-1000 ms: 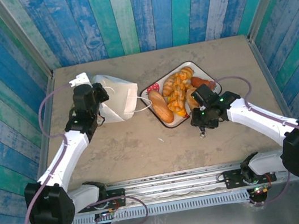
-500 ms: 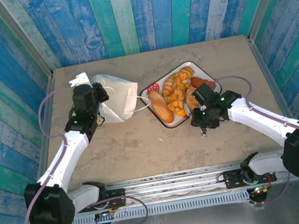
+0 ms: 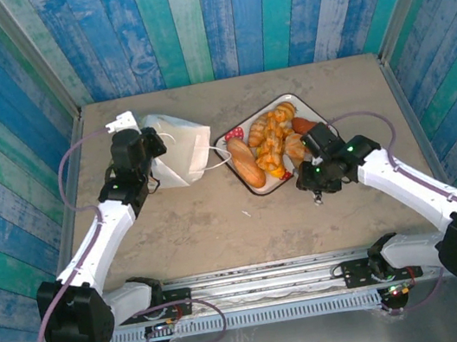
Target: Take the fake bread out of the paper bag
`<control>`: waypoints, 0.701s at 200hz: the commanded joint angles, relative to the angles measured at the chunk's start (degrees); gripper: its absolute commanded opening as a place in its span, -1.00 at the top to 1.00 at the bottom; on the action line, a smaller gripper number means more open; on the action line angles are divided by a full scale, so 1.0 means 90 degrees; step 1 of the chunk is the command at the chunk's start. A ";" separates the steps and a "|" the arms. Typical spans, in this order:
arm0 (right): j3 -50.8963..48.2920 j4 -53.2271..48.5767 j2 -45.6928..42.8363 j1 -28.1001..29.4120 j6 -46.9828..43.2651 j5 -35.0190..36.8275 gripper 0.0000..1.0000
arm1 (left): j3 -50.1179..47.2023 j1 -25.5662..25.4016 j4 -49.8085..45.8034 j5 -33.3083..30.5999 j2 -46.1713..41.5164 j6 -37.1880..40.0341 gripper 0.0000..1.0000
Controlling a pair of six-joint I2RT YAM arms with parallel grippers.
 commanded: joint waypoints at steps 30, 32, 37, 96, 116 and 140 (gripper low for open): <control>0.0425 -0.0481 -0.0451 -0.0056 -0.0356 0.0159 -0.05 | 0.0213 0.0021 -0.0149 -0.0146 -0.0209 0.0087 0.95; 0.0437 -0.0501 -0.0467 -0.0061 -0.0365 0.0186 -0.05 | 0.0222 0.0017 -0.0166 -0.0153 -0.0203 0.0083 0.95; 0.0480 -0.0554 -0.0524 -0.0075 -0.0388 0.0274 -0.04 | 0.0253 0.0020 -0.0208 -0.0171 -0.0202 0.0074 0.95; 0.0652 -0.0708 -0.1108 -0.0636 -0.1024 0.1135 0.19 | 0.0723 0.0031 -0.0691 -0.0098 -0.0232 -0.0415 0.89; 0.0436 -0.0622 -0.1254 -0.0901 -0.1408 0.1488 0.25 | 0.0946 0.0049 -0.0927 -0.0017 -0.0221 -0.0739 0.90; 0.0040 -0.0447 -0.1407 -0.0940 -0.1781 0.2360 0.27 | 0.1058 0.0257 -0.0963 0.0495 -0.0230 -0.1304 0.90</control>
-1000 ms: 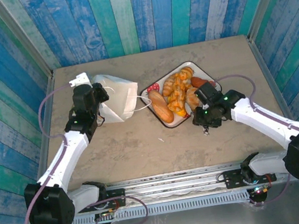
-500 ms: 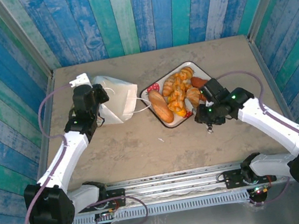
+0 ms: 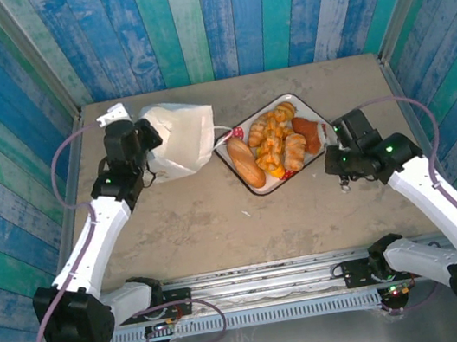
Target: Take the fake bread out of the paper bag
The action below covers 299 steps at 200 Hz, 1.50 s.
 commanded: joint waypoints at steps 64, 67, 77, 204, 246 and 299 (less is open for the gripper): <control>-0.1469 0.1053 -0.0549 -0.0437 -0.0643 0.1326 0.23 | 0.0078 0.0968 0.0529 0.2375 0.0171 -0.2225 0.91; -0.1509 0.1081 -0.0533 -0.0455 -0.0630 0.1323 0.23 | 0.0070 0.0982 0.0566 0.2433 0.0198 -0.2264 0.91; -0.1589 0.1122 -0.0474 -0.0487 -0.0617 0.1225 0.24 | 0.0069 0.1040 0.0695 0.2631 0.0297 -0.2451 0.91; -0.2599 0.1816 0.0011 -0.0620 -0.0005 0.0503 0.23 | 0.0082 0.1524 0.0840 0.3272 0.1322 -0.3580 0.80; -0.2752 0.1843 0.0269 -0.0667 0.0333 0.0398 0.20 | 0.0282 0.1584 0.0659 0.3216 0.1554 -0.3663 0.65; -0.2928 0.1974 0.0223 -0.0706 0.0480 0.0274 0.21 | 0.0508 0.1638 0.0478 0.3304 0.1630 -0.3532 0.22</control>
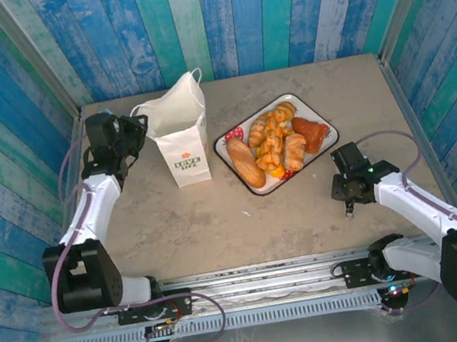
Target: Take the fake bread out of the paper bag
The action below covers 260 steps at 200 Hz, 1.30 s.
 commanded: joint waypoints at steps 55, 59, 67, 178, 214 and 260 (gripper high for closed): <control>-0.0194 0.0171 -0.0236 -0.0086 0.0225 -0.0032 0.24 | 0.0307 0.0045 -0.0150 0.0144 -0.0095 0.0181 -0.70; -0.0191 0.0192 -0.0218 -0.0082 0.0212 -0.0037 0.24 | 0.0308 0.0045 -0.0179 0.0134 -0.0107 0.0190 -0.75; -0.0189 0.0203 -0.0170 -0.0096 0.0201 -0.0045 0.24 | 0.0321 0.0045 -0.0226 0.0126 -0.0125 0.0190 -0.83; -0.0201 0.0265 -0.0123 -0.0116 0.0196 -0.0091 0.22 | 0.0207 0.0040 -0.0573 0.0285 -0.0438 0.0594 -0.88; -0.0184 0.0295 0.0007 -0.0116 0.0173 -0.0078 0.22 | 0.0245 0.0045 -0.0859 0.0289 -0.0439 0.1013 -0.88; -0.0187 0.0421 0.0110 -0.0114 0.0191 -0.0168 0.22 | 0.0253 0.0044 -0.1126 0.0265 -0.0627 0.1506 -0.88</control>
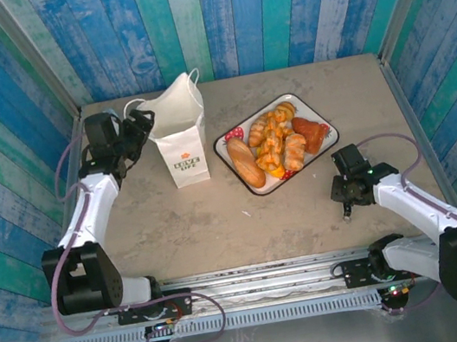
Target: Take the fake bread out of the paper bag
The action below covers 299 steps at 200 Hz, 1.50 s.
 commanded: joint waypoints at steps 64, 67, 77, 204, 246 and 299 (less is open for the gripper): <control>-0.0079 0.0224 0.0129 -0.0045 0.0081 0.0052 0.22 | 0.0038 0.0023 -0.0324 0.0372 -0.1033 0.0734 -0.88; -0.0077 0.0234 0.0131 -0.0050 0.0082 0.0046 0.22 | 0.0023 0.0023 -0.0322 0.0383 -0.1063 0.0735 -0.88; -0.0108 0.0252 0.0121 -0.0051 0.0098 0.0048 0.22 | -0.0016 0.0021 -0.0334 0.0431 -0.1161 0.0746 -0.88; -0.0199 0.0487 0.0775 -0.0480 0.0012 -0.0541 -0.05 | -0.0510 0.0028 -0.1031 0.0452 -0.2516 0.0684 -0.88; -0.0172 0.0822 0.1260 -0.0836 -0.0087 -0.0943 -0.22 | -0.0471 0.0028 -0.1242 0.0229 -0.3071 0.0631 -0.88; 0.0119 0.0547 0.1002 -0.0945 -0.0126 -0.1130 -1.00 | -0.0374 0.0028 -0.1553 -0.0408 -0.3617 0.0955 -0.88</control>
